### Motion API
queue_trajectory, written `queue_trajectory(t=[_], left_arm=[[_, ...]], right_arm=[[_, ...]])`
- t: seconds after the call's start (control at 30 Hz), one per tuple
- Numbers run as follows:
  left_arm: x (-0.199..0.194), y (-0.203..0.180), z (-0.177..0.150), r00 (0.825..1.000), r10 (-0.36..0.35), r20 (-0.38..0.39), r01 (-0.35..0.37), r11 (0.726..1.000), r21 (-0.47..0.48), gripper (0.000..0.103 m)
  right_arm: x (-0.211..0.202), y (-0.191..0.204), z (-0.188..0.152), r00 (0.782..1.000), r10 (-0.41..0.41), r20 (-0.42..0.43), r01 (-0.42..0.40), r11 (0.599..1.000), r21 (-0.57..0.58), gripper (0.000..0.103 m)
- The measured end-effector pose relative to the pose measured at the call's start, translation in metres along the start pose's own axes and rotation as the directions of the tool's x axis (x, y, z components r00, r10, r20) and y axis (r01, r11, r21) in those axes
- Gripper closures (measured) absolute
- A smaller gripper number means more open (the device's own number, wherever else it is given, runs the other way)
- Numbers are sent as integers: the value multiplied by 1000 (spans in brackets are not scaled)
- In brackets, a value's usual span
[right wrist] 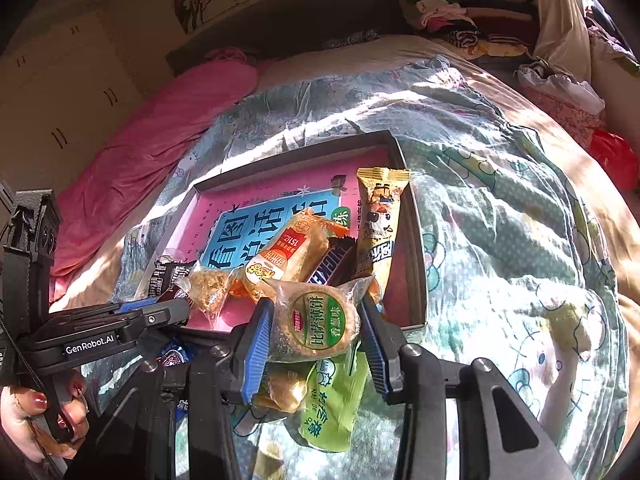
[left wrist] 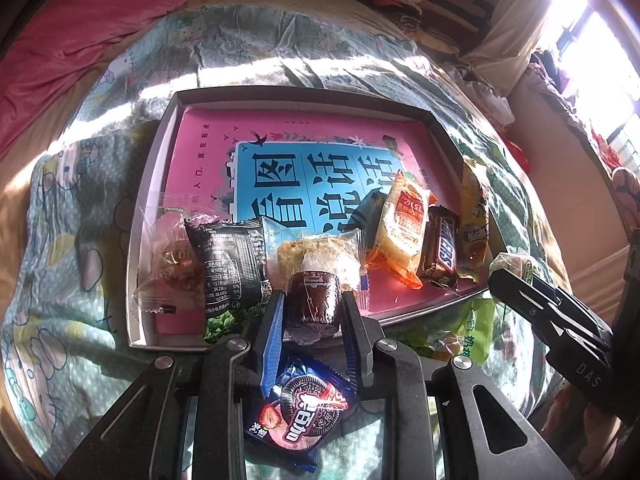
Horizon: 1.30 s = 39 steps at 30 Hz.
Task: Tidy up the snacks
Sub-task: 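Carry the jar over the pink box with left tool while right tool carries the cake there, then open left tool to release the jar in the box while right tool releases the cake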
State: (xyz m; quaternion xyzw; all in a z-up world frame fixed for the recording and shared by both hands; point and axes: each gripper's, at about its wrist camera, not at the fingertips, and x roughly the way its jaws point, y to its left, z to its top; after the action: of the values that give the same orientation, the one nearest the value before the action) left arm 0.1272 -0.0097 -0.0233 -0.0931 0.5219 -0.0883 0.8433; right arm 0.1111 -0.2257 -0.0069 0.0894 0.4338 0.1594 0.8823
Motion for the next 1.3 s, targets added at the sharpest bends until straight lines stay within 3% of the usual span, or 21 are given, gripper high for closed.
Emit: queue_trajectory(t=[1.3], left_arm=[[20, -3, 13, 999, 12, -37, -11, 1000, 21, 75]], right_arm=[[46, 23, 18, 995, -41, -93, 31, 994, -108, 59]])
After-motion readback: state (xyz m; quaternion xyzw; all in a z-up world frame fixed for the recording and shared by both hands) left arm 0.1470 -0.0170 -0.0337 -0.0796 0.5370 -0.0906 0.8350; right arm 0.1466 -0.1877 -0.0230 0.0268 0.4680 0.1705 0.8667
